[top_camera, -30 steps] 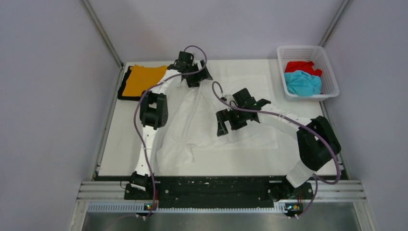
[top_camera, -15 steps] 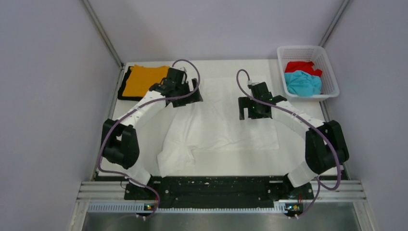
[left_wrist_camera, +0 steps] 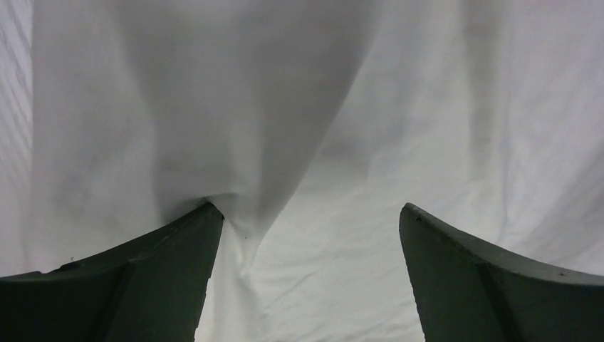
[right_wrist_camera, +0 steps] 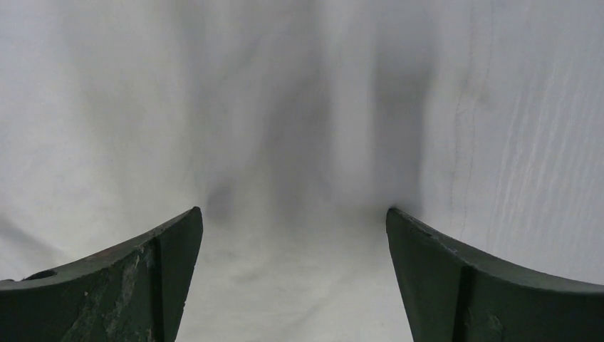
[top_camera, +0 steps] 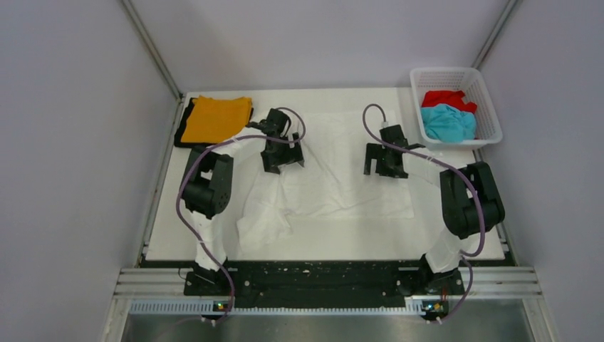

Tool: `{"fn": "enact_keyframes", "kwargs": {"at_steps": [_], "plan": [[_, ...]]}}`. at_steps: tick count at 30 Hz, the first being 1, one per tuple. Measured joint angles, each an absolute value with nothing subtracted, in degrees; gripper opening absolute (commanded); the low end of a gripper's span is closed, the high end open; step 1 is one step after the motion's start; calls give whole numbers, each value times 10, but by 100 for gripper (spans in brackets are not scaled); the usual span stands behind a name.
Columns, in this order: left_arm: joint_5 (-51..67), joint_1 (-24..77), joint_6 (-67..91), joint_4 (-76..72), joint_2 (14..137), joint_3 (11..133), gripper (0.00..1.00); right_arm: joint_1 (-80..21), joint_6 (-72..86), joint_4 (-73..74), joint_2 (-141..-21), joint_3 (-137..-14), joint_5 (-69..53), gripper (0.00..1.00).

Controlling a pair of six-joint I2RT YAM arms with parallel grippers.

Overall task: Fold and stack the t-shirts
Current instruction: Flatten out the tshirt

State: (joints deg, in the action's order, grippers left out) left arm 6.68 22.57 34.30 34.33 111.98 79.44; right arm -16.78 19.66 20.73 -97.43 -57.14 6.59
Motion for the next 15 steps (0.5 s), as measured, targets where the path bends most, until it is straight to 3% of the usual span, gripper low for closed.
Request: {"fn": "enact_keyframes", "kwargs": {"at_steps": [10, 15], "plan": [[58, 205, 301, 394, 1342, 1149, 99, -111, 207, 128, -1072, -680, 65, 99], [34, 201, 277, 398, 1316, 1150, 99, -110, 195, 131, -1051, -718, 73, 99]]}}
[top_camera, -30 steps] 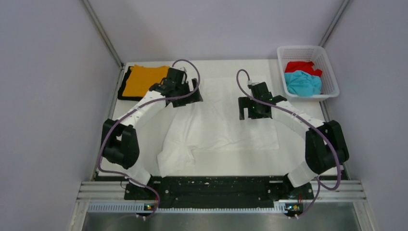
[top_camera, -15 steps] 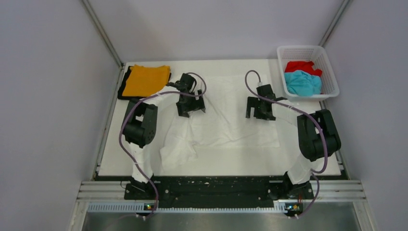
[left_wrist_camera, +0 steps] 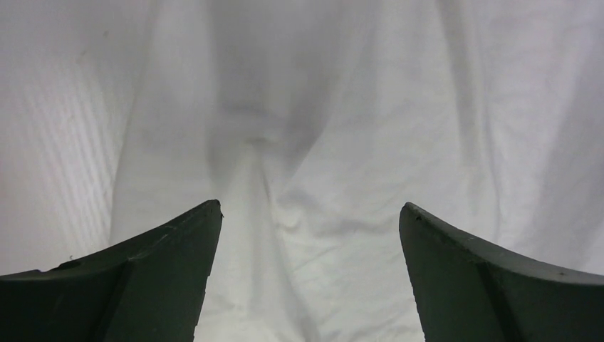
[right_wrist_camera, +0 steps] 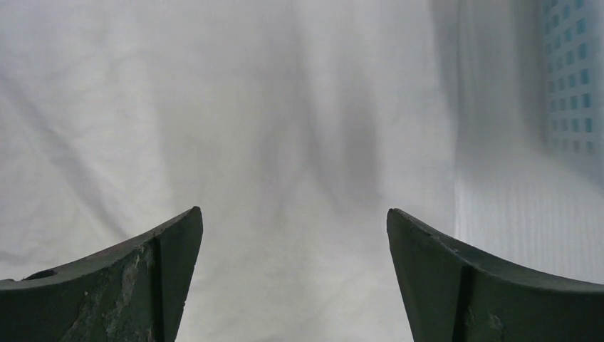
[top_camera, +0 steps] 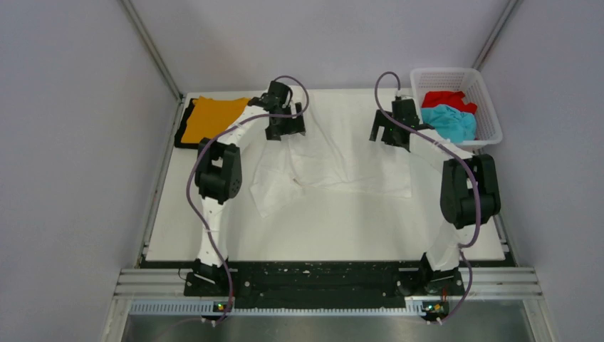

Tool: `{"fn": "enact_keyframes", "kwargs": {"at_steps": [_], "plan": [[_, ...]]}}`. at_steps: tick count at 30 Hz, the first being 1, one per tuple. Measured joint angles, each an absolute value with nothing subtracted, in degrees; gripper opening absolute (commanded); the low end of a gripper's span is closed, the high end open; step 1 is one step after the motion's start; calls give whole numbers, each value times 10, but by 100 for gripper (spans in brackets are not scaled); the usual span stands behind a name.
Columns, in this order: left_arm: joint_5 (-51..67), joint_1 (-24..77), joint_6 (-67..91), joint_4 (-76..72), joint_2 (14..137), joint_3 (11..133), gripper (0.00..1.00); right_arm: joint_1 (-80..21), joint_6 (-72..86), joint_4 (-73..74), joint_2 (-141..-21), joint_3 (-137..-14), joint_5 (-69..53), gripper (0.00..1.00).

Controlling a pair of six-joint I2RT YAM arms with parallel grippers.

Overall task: Fold and stack the t-shirts
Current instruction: Flatten out the tshirt

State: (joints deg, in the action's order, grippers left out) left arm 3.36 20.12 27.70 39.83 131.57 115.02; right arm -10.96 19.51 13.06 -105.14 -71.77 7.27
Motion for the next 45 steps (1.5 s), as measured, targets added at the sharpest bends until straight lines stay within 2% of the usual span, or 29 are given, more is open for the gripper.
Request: {"fn": "enact_keyframes", "kwargs": {"at_steps": [2, 9, 14, 20, 24, 27, 40, 45], "plan": [[25, 200, 275, 391, 1259, 1089, 99, -110, 196, 137, -1012, -714, 78, 99], [-33, 200, 301, 377, 938, 806, 99, -102, 229, 126, -828, -636, 83, 99], [-59, 202, 351, 397, 809, 655, 98, -97, 250, 149, -804, -570, 91, 99], [-59, 223, 399, 448, 815, 548, 90, -97, 262, 198, -804, -536, 108, 99], [-58, 230, 410, 452, 835, 541, 71, -97, 264, 198, -804, -536, 109, 99], [-52, 230, 413, 443, 863, 541, 63, -97, 266, 200, -804, -536, 109, 99], [-29, 238, 391, 424, 929, 538, 59, -97, 266, 209, -816, -537, 118, 99], [-26, 241, 376, 433, 937, 543, 50, -97, 266, 209, -824, -537, 123, 99]]}}
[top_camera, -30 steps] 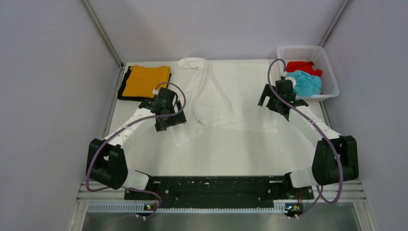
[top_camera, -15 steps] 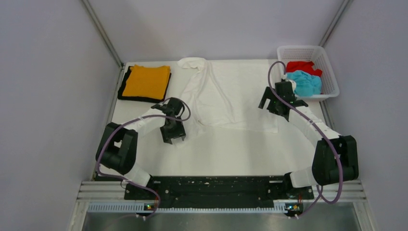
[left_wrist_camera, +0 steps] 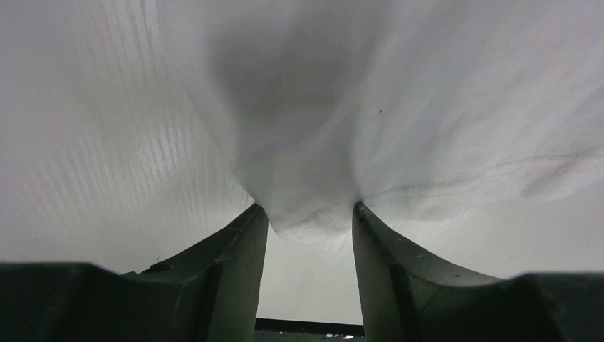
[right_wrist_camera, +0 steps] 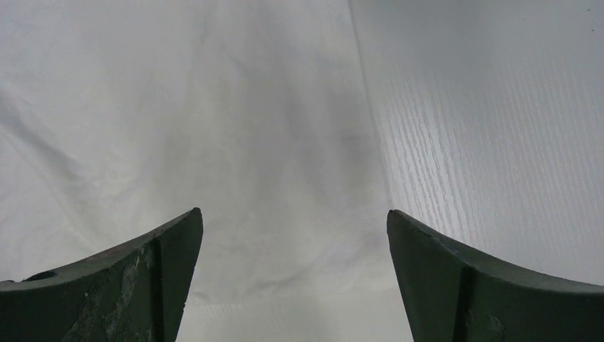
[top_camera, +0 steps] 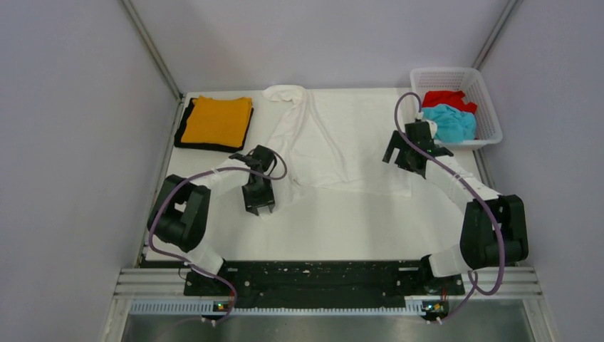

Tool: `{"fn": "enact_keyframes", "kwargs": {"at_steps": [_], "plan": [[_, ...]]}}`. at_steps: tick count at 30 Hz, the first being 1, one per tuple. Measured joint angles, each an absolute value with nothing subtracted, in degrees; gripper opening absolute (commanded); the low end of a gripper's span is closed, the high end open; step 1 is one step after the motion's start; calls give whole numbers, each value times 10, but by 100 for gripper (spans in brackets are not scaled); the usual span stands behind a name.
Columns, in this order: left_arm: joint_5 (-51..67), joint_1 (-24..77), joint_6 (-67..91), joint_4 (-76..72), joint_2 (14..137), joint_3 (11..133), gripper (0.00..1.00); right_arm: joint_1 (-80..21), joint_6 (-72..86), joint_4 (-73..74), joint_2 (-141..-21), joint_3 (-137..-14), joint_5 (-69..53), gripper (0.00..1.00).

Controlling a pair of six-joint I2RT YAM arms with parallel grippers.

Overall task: Fold and stack the t-shirts
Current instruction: Flatten out the tshirt

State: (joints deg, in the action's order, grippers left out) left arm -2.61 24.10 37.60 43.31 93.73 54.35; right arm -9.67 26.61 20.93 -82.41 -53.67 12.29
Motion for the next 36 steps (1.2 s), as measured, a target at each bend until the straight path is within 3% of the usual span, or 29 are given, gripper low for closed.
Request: {"fn": "enact_keyframes", "kwargs": {"at_steps": [4, 7, 8, 22, 33, 36], "plan": [[-17, 243, 373, 438, 949, 554, 34, -97, 266, 210, -826, -537, 129, 99], [-10, 247, 376, 437, 953, 557, 3, -96, 266, 211, -826, -537, 134, 99], [-4, 248, 375, 436, 954, 557, 0, -96, 266, 211, -826, -537, 137, 99], [-8, 253, 358, 453, 971, 583, 0, -85, 304, 263, -786, -497, 194, 98], [-16, 253, 341, 455, 980, 596, 0, -66, 329, 284, -805, -461, 181, 76], [-16, 253, 341, 456, 980, 596, 0, -66, 333, 284, -813, -452, 178, 75]]}}
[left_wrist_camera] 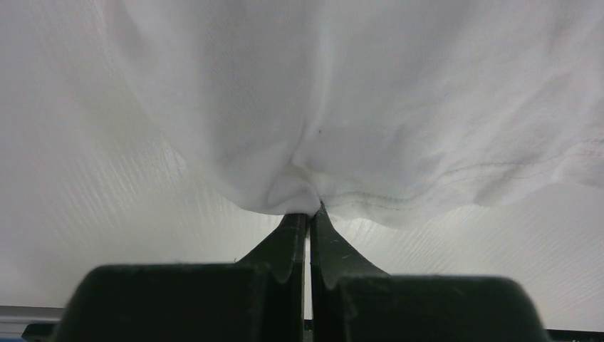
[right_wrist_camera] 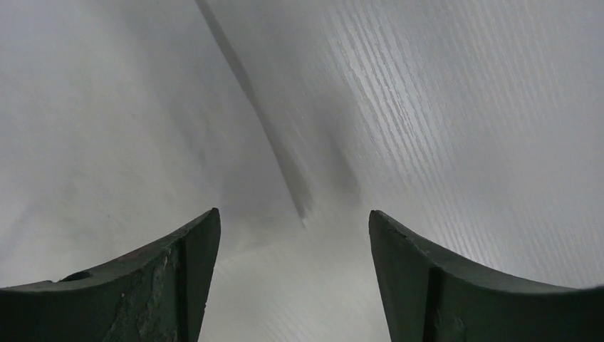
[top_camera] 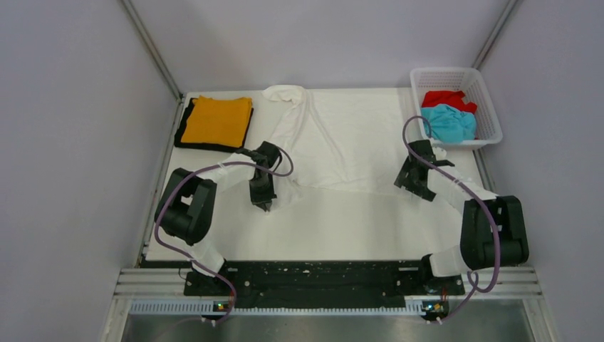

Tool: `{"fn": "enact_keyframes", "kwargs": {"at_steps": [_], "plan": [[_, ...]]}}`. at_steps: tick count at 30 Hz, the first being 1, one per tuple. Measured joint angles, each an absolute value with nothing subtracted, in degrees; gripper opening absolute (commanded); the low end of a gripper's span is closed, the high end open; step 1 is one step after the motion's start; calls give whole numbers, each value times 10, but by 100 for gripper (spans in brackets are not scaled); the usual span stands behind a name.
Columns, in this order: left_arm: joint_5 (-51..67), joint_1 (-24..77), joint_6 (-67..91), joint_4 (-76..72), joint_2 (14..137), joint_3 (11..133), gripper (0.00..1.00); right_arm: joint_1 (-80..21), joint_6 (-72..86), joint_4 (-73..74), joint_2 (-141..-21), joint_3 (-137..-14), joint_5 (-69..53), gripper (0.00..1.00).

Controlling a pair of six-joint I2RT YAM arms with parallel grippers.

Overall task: Fold and stack the t-shirts
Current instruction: Flatten out the tshirt

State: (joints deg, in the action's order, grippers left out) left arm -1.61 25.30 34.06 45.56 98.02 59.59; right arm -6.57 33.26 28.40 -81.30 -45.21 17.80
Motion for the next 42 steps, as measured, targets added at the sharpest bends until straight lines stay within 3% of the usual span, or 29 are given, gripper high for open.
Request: {"fn": "enact_keyframes", "kwargs": {"at_steps": [4, 18, 22, 27, 36, 42], "plan": [[-22, 253, 340, 459, 980, 598, 0, -66, 336, 281, -837, -446, 163, 70], [-25, 253, 350, 466, 980, 599, 0, -66, 356, 271, -846, -441, 136, 37], [-25, 253, 359, 466, 980, 599, 0, -66, 367, 270, -846, -441, 129, 24], [-25, 253, 364, 466, 980, 599, 0, -65, 376, 266, -848, -441, 119, 0], [-36, 253, 374, 464, 940, 631, 0, -65, 347, 262, -846, -464, 107, 0], [-58, 251, 372, 433, 873, 714, 0, -66, 306, 250, -773, -531, 120, 0]]}}
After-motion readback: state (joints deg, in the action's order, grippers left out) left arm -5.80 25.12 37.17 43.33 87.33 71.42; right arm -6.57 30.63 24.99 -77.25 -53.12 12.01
